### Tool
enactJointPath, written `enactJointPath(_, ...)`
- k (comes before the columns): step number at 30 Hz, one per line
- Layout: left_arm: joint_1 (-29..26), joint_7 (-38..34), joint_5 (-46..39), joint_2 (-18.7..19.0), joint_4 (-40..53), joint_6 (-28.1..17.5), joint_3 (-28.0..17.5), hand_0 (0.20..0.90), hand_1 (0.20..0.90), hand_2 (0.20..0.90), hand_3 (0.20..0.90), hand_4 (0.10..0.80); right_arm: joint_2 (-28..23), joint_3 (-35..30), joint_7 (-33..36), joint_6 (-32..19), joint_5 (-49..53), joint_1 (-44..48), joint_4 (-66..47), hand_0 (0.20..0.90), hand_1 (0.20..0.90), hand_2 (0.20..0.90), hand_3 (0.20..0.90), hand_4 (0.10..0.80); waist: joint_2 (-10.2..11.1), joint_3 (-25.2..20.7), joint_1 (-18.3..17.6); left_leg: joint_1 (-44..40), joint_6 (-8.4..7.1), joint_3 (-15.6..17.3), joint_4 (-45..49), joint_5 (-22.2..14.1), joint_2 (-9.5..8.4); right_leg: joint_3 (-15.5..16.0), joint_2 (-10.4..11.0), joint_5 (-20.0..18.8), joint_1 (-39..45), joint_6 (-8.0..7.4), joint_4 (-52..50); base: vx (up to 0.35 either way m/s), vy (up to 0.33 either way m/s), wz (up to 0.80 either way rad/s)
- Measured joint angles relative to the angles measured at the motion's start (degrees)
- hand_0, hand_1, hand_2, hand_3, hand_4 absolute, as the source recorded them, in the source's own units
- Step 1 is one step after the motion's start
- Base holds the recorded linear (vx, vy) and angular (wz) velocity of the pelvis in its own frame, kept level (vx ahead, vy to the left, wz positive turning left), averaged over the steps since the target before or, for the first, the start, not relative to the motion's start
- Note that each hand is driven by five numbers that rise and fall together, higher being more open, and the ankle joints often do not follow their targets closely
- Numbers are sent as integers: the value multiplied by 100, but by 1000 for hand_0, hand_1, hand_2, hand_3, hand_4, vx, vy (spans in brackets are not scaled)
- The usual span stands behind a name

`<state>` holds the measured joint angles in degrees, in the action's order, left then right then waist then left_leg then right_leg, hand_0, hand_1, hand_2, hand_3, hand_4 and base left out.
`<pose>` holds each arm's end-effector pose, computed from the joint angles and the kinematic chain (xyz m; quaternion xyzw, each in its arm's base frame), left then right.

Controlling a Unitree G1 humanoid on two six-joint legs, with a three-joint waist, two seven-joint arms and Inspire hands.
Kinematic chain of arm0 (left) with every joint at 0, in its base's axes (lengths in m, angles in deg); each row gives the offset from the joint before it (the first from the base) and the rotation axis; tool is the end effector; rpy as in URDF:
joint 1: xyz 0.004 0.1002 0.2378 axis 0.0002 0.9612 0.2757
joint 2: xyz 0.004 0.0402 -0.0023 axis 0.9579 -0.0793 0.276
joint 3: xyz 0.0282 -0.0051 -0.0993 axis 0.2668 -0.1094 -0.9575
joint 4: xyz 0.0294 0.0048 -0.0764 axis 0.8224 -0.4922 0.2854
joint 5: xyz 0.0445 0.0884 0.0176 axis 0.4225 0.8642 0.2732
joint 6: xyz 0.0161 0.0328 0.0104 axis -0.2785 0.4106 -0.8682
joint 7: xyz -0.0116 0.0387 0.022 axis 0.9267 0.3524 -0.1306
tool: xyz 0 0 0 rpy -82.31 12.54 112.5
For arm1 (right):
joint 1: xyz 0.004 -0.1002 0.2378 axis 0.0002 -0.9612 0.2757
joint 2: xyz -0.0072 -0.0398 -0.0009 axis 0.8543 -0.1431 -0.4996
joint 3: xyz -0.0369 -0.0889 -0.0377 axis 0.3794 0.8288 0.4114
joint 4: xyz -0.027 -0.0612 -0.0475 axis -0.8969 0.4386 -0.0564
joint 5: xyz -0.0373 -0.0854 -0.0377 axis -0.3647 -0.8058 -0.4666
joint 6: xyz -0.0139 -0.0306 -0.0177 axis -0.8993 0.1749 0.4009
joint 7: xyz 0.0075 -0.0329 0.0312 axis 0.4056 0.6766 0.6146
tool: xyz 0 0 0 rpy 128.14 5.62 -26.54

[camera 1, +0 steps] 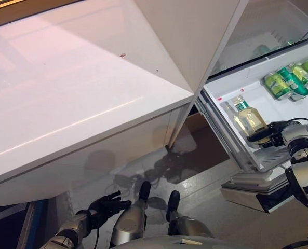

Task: Put drinks into fridge and close the fridge

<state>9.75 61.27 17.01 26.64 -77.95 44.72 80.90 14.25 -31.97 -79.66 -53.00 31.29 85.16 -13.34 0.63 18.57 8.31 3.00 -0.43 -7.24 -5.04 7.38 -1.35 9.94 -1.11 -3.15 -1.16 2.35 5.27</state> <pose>0.1304 0.2481 -0.0897 -0.0814 0.4923 -0.0431 0.8655 0.2973 -0.3463 0.1335 -0.2994 0.4101 -0.1540 0.8476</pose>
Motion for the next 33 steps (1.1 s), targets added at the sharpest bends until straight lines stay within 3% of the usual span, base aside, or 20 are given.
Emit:
enactJointPath(14, -52, -9, 321, -3, 8, -6, -5, 900, 900, 900, 900, 800, 5, -50, 19, -279, 546, -9, -223, 900, 900, 900, 900, 800, -19, 11, -145, -120, -1, 146, 0, -10, 17, -140, -14, -24, 66, 16, -1, 17, 17, -4)
enactJointPath(22, 164, -35, 365, -27, 226, 7, -62, 900, 900, 900, 900, 800, -143, -633, 560, -758, 1679, -634, -2384, 900, 900, 900, 900, 800, -20, 10, -505, -404, 35, 385, -2, -88, 36, -399, -33, -72, 254, 15, -1, 50, 68, -17)
enactJointPath(24, 230, -44, 461, -60, 282, 16, -100, 900, 900, 900, 900, 800, -163, -1092, 808, -1071, 2068, -966, -3185, 900, 900, 900, 900, 800, -17, 7, -576, -495, 47, 471, -2, -122, 37, -498, -35, -77, 310, 8, -1, 91, 96, -20)
enactJointPath(28, 369, -84, 570, -243, 232, 8, -253, 900, 900, 900, 900, 800, -148, -1868, 1312, -2282, 2634, -1764, -4449, 900, 900, 900, 900, 800, -13, 0, -703, -700, 77, 606, -3, -214, 31, -662, -30, -76, 462, -6, -1, 92, 83, -24)
enactJointPath(33, 470, -164, 564, -444, 129, 12, -278, 900, 900, 900, 900, 800, 182, -2793, 2042, -3534, 3432, -2360, -4682, 900, 900, 900, 900, 800, 22, -330, -860, -795, 103, 719, -4, -276, 24, -788, -26, -56, 514, -34, -1, 78, 62, -12)
